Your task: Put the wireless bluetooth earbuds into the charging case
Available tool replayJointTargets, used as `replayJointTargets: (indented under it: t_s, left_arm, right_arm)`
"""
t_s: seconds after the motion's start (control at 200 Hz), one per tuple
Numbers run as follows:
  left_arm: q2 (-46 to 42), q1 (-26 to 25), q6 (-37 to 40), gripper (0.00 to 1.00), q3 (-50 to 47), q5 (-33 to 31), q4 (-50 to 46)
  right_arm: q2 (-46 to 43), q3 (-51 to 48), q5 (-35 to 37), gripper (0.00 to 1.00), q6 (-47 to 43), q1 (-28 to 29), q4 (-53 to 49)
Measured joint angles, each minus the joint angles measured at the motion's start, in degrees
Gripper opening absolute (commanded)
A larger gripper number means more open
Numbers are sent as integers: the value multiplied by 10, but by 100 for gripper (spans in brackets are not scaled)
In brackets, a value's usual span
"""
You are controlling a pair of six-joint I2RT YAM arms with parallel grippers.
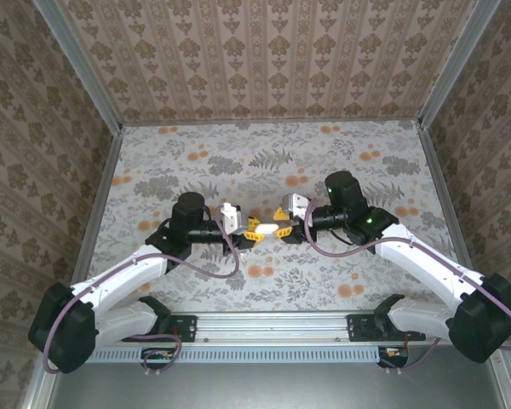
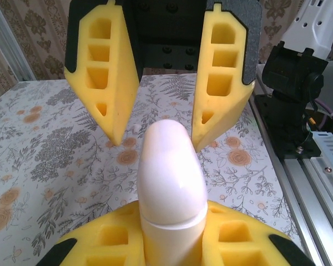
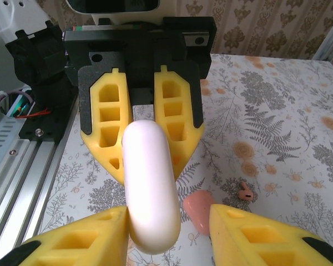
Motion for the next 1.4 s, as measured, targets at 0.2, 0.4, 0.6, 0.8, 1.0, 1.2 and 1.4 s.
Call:
replayJointTargets:
  t_s: [0.2,0.4,0.6,0.8,1.0,1.2,1.4]
  left_arm:
    - [0,0,0,19,0,2,-8]
    - [0,-1,1,18,0,13,-16]
    - [-1,-1,0,18,0,15,-16]
    - [-2,5,-6,17,-12,12,19]
    - [-2,12,-26,17,-34,-37,57]
    - [-2,19,-48,17,-53,-105,70]
    - [-10,27,-76,17,-64,-192,73]
  right_arm:
    - [-10,0,-1,43,4,-5,14]
    - [-16,0,10,44,4,-10,22]
    - [-16,0,17,45,4,-10,25]
    - [-21,0,18,45,5,-10,25]
    - [-35,8,30,47,35,-10,23]
    - [-35,40,70,50,111,-10,8]
    - [-25,91,156,50,220,11,-40]
